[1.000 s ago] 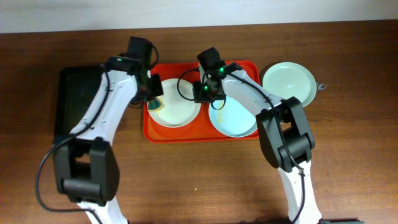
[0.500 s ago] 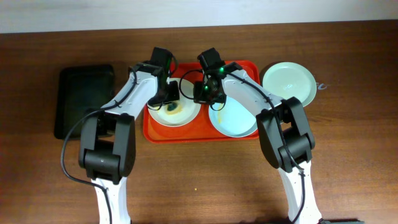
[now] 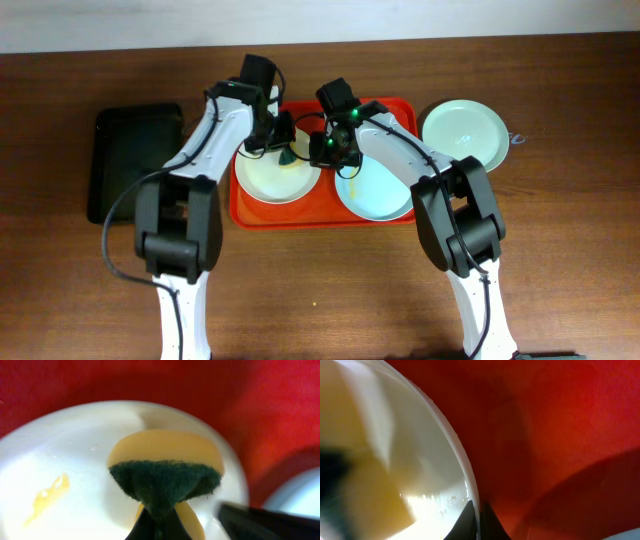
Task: Clean dirty plates on tray and stack at the side
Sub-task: 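Hold the cream plate with the right gripper and scrub it with the sponge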
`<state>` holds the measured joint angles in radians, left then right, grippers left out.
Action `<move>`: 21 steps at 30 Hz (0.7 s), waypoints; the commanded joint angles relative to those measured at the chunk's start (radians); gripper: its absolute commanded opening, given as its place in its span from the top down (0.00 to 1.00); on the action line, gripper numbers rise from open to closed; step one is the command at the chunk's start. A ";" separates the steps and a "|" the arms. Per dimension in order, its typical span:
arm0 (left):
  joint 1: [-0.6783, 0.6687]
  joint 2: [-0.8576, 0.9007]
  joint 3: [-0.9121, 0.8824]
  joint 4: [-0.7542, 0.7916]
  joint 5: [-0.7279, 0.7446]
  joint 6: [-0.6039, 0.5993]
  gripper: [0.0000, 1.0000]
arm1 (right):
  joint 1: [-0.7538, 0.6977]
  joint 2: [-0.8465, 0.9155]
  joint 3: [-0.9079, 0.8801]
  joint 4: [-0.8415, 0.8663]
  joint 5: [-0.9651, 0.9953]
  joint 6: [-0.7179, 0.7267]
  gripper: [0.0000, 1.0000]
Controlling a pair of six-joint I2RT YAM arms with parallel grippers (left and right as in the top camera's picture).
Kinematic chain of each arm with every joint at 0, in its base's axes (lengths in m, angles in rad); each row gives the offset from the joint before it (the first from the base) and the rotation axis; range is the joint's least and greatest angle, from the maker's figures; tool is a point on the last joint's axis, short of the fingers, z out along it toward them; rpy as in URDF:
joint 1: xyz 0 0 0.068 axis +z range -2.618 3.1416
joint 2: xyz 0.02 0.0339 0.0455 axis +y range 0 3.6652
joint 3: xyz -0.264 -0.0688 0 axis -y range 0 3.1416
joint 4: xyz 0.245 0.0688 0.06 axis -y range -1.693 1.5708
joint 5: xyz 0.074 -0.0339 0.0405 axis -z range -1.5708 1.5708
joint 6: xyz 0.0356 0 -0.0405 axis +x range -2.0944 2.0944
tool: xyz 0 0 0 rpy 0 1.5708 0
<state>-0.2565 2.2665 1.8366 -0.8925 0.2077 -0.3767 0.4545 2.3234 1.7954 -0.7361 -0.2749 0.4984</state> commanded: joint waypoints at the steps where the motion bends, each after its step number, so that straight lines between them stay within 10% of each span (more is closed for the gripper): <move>1: 0.020 0.076 0.009 -0.026 -0.195 -0.012 1.00 | 0.005 0.040 -0.029 -0.016 0.051 0.004 0.96; 7: 0.101 0.072 0.140 -0.274 -0.537 -0.013 1.00 | 0.005 0.040 -0.030 -0.016 0.052 0.004 0.96; 12: 0.052 0.074 0.240 -0.342 0.036 0.080 1.00 | 0.005 0.040 -0.030 -0.008 0.052 0.004 0.96; 15: -0.004 0.079 0.126 -0.293 0.029 0.079 1.00 | 0.005 0.040 -0.030 -0.009 0.052 0.004 0.96; 21: 0.038 0.078 0.010 -0.302 -0.397 0.002 1.00 | 0.005 0.040 -0.030 -0.013 0.052 0.003 0.96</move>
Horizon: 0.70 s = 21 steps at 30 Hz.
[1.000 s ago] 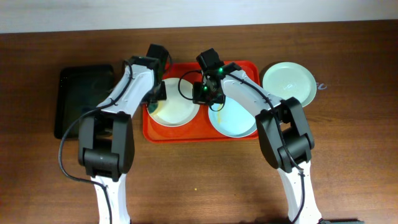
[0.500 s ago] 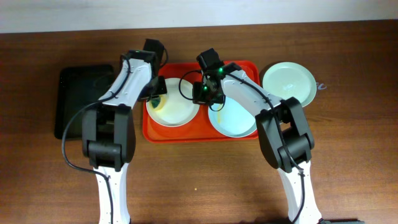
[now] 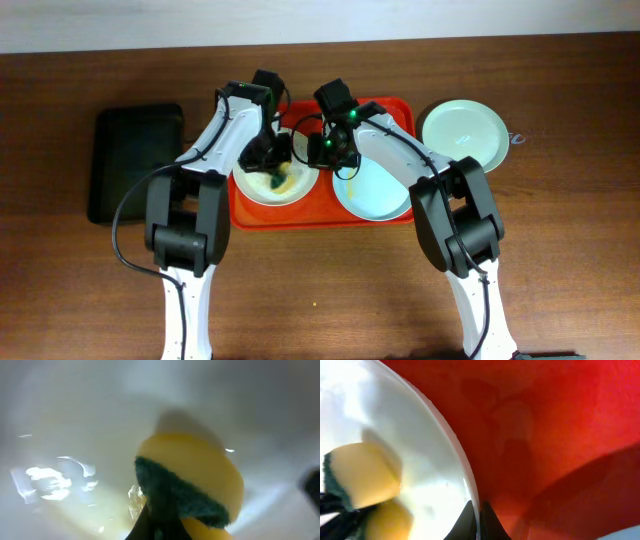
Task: Clean dirty plates on tray and stack at the side
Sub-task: 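Hold the cream plate with the right gripper and scrub it with the sponge, then move the cream plate with the right gripper onto the stack at right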
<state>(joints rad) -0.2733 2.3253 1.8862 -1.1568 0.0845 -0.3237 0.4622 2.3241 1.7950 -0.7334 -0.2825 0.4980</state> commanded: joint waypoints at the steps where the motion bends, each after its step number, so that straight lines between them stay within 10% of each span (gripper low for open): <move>1: 0.079 0.018 -0.034 -0.058 -0.343 -0.058 1.00 | -0.003 0.039 -0.029 -0.016 0.060 0.004 0.96; 11: 0.156 -0.188 0.169 -0.129 -0.276 -0.143 1.00 | 0.002 -0.122 0.046 -0.064 0.158 -0.219 0.96; 21: 0.257 -0.188 0.160 -0.142 -0.283 -0.143 1.00 | 0.332 -0.333 0.060 0.040 1.444 -0.686 0.96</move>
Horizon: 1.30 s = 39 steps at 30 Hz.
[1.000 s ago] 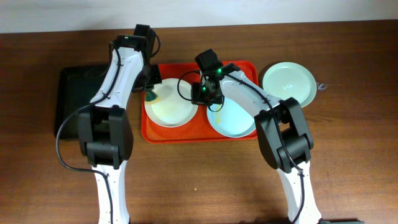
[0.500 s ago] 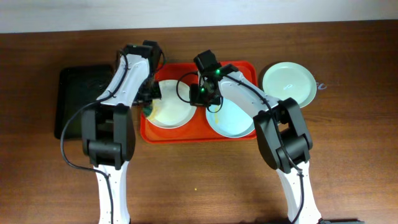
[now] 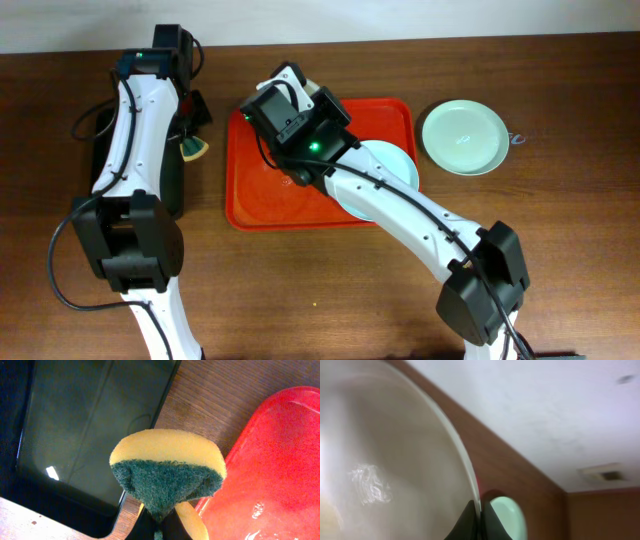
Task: Clean dirty plates on tray and stack at the side
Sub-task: 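Move the cream plate with the right gripper onto the stack at right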
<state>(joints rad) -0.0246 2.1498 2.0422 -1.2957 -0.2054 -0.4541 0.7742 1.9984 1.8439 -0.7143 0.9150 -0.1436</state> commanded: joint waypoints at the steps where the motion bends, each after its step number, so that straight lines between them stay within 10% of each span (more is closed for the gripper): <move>1: 0.008 -0.013 0.004 -0.004 0.007 -0.013 1.00 | 0.027 -0.007 0.011 0.031 0.302 -0.074 0.96; 10: 0.008 -0.013 0.004 -0.006 0.007 -0.013 1.00 | 0.031 -0.007 0.010 0.048 0.322 -0.253 0.96; 13: 0.008 -0.013 0.004 -0.011 0.007 -0.013 1.00 | -0.073 0.041 -0.010 0.000 -0.483 -0.113 0.96; 16: 0.008 -0.013 0.004 -0.026 0.008 -0.013 1.00 | -0.157 0.047 -0.009 -0.085 -0.494 0.090 0.96; 23: 0.007 -0.013 0.004 -0.029 0.008 -0.013 1.00 | -0.721 -0.011 -0.013 -0.127 -1.256 0.185 0.96; 32: 0.001 -0.013 0.004 -0.021 0.008 -0.013 1.00 | -1.175 0.103 -0.201 -0.107 -1.166 0.186 0.96; 39: 0.000 -0.012 0.004 -0.021 0.008 -0.013 1.00 | -1.151 0.095 -0.266 -0.073 -1.448 0.187 0.35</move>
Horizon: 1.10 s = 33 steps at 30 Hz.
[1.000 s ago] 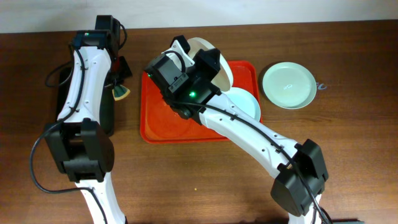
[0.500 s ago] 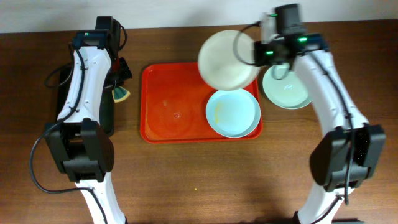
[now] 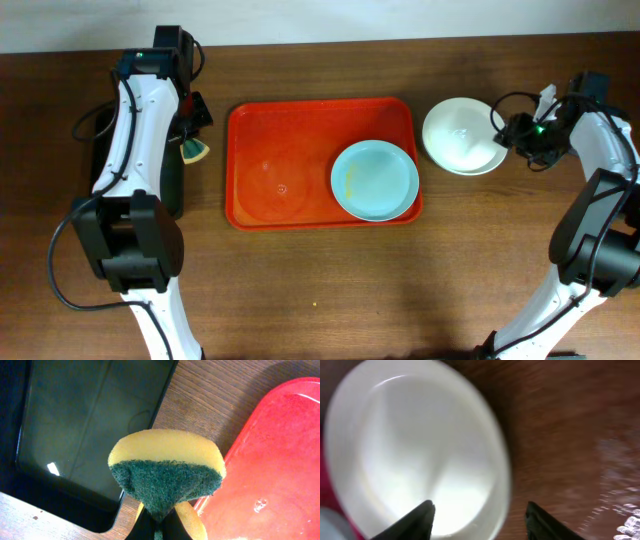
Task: Clean dirty plates on tray and stack at the side
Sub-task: 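Move the cream plate with the right gripper onto the stack at right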
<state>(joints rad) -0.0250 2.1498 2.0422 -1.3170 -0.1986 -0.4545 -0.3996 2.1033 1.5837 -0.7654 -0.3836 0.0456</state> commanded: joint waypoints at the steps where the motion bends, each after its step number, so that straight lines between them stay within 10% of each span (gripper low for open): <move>1: 0.001 -0.012 0.004 0.000 0.001 -0.012 1.00 | 0.037 -0.022 -0.006 -0.029 -0.173 -0.002 0.26; 9: 0.000 -0.012 0.004 0.006 0.001 -0.012 1.00 | 0.390 -0.231 -0.045 -0.174 0.086 0.042 0.00; 11: 0.000 -0.012 0.004 0.007 0.001 -0.012 1.00 | 0.434 -0.217 -0.093 -0.170 0.102 0.080 0.11; 14: 0.000 -0.012 0.004 0.007 0.001 -0.012 1.00 | 0.485 -0.211 -0.229 -0.090 0.160 0.208 0.54; 16: -0.003 -0.012 0.004 0.007 0.001 -0.012 1.00 | 0.486 -0.211 -0.297 -0.039 0.159 0.240 0.60; 33: -0.011 -0.012 0.004 0.015 0.001 -0.012 1.00 | 0.549 -0.177 -0.309 0.053 0.163 0.266 0.59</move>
<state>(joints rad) -0.0334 2.1498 2.0422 -1.3037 -0.1982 -0.4545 0.1326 1.9194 1.2358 -0.6876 -0.1841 0.3115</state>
